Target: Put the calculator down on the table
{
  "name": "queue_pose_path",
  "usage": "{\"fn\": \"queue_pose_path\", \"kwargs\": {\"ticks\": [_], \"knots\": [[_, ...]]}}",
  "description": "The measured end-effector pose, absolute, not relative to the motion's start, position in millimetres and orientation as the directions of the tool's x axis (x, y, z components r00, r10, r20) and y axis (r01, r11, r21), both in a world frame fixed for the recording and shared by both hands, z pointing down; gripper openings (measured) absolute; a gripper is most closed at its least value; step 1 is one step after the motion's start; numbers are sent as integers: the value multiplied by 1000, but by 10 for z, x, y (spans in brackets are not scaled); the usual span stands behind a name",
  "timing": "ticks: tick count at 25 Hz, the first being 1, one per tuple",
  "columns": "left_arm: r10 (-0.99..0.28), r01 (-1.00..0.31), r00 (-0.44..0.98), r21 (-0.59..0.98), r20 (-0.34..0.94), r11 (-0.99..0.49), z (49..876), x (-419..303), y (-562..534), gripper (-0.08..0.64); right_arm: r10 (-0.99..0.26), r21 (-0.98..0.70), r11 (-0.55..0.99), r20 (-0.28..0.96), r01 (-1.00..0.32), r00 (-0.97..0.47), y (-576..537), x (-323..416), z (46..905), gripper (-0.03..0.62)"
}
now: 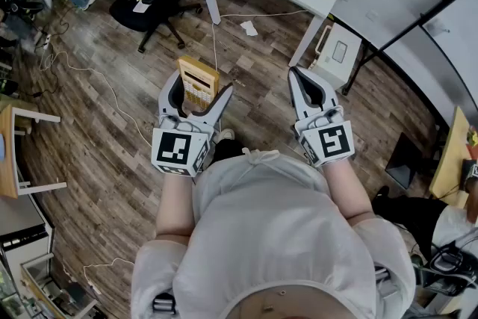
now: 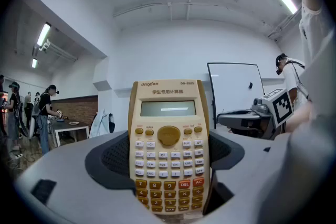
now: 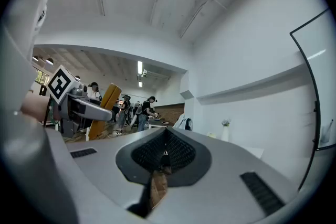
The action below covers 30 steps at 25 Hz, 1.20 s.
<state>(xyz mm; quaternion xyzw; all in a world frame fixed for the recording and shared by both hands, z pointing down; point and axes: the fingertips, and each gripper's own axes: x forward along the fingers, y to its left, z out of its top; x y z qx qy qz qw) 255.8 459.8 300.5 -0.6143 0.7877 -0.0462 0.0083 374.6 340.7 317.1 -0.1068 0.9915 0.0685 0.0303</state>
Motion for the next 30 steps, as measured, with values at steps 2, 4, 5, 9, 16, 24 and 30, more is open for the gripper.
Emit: {"fn": "queue_pose_path", "kwargs": {"ticks": [2,4,5,9,16,24,30], "knots": [[-969,-967,-244,-83,45,240,3010,2556,4586,408,-209,127,968,-74,-217,-975,3399,3740,3175,2],[-968,-967,-245,-80,46,241,3013,2539,4569,408,-211,126,968,-72,-218,-975,3384,3722,3178,2],[-968,-967,-246,-78,46,242,3017,2527,4558,408,-212,125,968,-71,-219,-975,3372,3710,3181,2],[-967,-966,-250,-75,53,246,3055,2507,4487,408,-215,118,968,-66,-222,-974,3291,3691,3214,2],[-965,-968,-252,-44,79,249,3108,2369,4305,408,-253,84,963,-60,-257,-966,3046,3621,3241,4],[-963,-967,-253,-11,96,253,3151,1891,3968,408,-277,73,958,-25,-278,-960,2629,3224,3338,5],[-970,-976,-214,9,117,216,3218,1168,3672,408,-326,71,943,-20,-326,-945,2358,2554,3299,5]]}}
